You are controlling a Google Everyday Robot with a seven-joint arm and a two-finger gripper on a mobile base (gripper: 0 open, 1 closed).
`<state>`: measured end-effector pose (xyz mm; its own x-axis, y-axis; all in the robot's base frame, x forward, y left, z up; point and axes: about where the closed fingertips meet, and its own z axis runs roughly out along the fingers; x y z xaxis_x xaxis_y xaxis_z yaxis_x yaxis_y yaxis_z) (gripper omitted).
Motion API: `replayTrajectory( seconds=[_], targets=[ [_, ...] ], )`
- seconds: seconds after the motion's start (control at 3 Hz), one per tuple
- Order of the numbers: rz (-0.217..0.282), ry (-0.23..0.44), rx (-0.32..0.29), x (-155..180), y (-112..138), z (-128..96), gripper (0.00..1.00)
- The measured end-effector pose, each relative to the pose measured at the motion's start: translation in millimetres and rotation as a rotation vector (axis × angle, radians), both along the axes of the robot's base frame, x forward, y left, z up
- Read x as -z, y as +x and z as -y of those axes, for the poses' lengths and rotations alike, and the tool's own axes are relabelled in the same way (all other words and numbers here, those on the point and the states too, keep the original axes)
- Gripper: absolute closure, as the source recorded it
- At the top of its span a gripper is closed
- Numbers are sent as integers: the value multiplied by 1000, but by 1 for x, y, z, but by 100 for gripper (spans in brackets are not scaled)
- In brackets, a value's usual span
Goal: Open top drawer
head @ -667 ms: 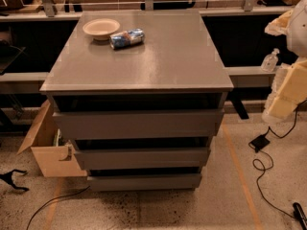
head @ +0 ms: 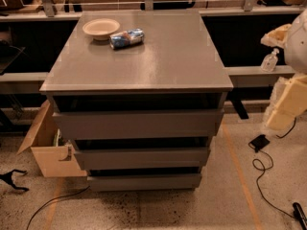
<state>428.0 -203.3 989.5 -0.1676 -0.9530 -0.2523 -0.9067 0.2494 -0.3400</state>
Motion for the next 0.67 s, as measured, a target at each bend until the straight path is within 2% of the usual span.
replayTrajectory(
  seconds=[0.33,0.67],
  targets=[
    [-27,57,-56,46,-13,-7,0],
    [-47,96,-83,75,-18,-10,0]
  ],
)
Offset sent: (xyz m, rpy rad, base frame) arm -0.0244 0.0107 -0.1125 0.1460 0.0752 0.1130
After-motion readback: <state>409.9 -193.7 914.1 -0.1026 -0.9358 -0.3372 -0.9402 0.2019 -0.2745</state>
